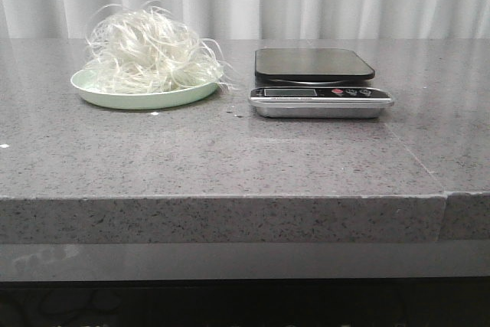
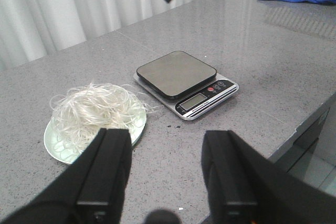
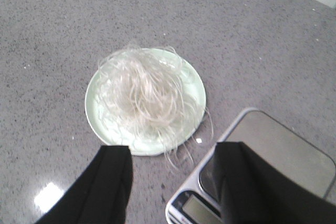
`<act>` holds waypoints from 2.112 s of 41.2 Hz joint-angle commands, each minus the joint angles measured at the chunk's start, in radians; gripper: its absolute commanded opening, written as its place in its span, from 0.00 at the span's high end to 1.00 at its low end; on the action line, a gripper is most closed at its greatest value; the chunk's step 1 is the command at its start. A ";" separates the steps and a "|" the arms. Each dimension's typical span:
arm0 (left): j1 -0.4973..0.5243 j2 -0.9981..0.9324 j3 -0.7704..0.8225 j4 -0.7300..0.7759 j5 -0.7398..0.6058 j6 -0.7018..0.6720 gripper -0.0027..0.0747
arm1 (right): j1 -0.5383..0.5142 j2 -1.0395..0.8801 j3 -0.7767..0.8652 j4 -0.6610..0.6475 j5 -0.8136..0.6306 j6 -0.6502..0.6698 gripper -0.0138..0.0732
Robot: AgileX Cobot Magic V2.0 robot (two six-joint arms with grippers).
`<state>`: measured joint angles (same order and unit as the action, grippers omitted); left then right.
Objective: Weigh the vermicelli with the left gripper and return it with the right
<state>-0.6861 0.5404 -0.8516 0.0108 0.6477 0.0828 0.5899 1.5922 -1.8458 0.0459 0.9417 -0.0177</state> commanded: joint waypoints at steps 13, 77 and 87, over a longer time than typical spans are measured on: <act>-0.006 0.008 -0.025 -0.011 -0.072 -0.001 0.47 | -0.130 -0.507 0.541 -0.016 -0.232 0.007 0.31; -0.006 0.008 -0.025 -0.055 -0.070 -0.010 0.78 | -0.189 -1.168 1.020 -0.015 -0.075 -0.017 0.66; -0.006 0.008 -0.025 -0.055 -0.070 -0.010 0.78 | -0.189 -1.168 1.020 -0.016 -0.058 -0.017 0.66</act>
<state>-0.6861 0.5404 -0.8516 -0.0305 0.6477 0.0828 0.4086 0.4155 -0.8023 0.0376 0.9398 -0.0272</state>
